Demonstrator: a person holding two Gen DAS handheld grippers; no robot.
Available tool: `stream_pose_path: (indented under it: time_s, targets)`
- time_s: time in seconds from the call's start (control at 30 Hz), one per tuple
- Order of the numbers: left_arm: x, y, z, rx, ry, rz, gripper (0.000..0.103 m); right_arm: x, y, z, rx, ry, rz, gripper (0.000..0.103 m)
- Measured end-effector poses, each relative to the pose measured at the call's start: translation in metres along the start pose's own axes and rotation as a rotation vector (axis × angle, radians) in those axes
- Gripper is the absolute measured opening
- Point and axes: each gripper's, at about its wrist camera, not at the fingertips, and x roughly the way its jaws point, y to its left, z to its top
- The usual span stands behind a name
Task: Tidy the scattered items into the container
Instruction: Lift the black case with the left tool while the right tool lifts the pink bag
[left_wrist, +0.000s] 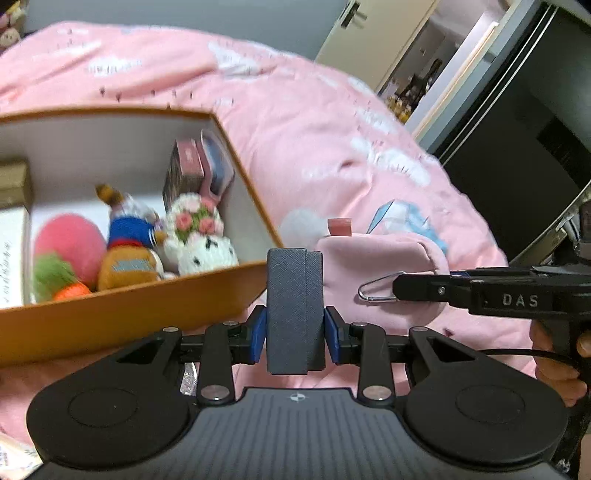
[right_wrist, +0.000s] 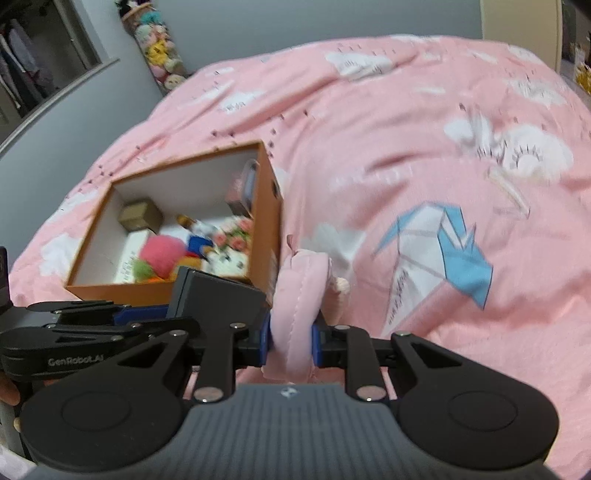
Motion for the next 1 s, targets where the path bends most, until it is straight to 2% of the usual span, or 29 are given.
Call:
stream_pose_path:
  time_s: [0.23, 0.37, 0.47, 0.63, 0.8, 1.0]
  targets:
    - [-0.049, 0.0, 0.016, 0.014, -0.149, 0.028, 0.038, -0.032, 0.03, 0.025, -0.06, -0.096, 0.061, 0.024]
    - [-0.071, 0.015, 0.032, 0.01, -0.219, 0.077, 0.038, -0.035, 0.051, 0.045, -0.111, -0.141, 0.095, 0.024]
    - [-0.082, 0.03, 0.045, 0.014, -0.249, 0.123, 0.038, -0.029, 0.065, 0.062, -0.143, -0.142, 0.127, 0.024]
    - [-0.09, 0.064, 0.071, -0.005, -0.275, 0.196, 0.037, -0.004, 0.085, 0.095, -0.177, -0.11, 0.16, 0.024]
    - [-0.074, 0.092, 0.093, -0.022, -0.249, 0.235, 0.038, 0.036, 0.096, 0.123, -0.17, -0.031, 0.196, 0.024]
    - [-0.037, 0.113, 0.106, -0.024, -0.212, 0.272, 0.038, 0.094, 0.112, 0.138, -0.228, 0.022, 0.109, 0.024]
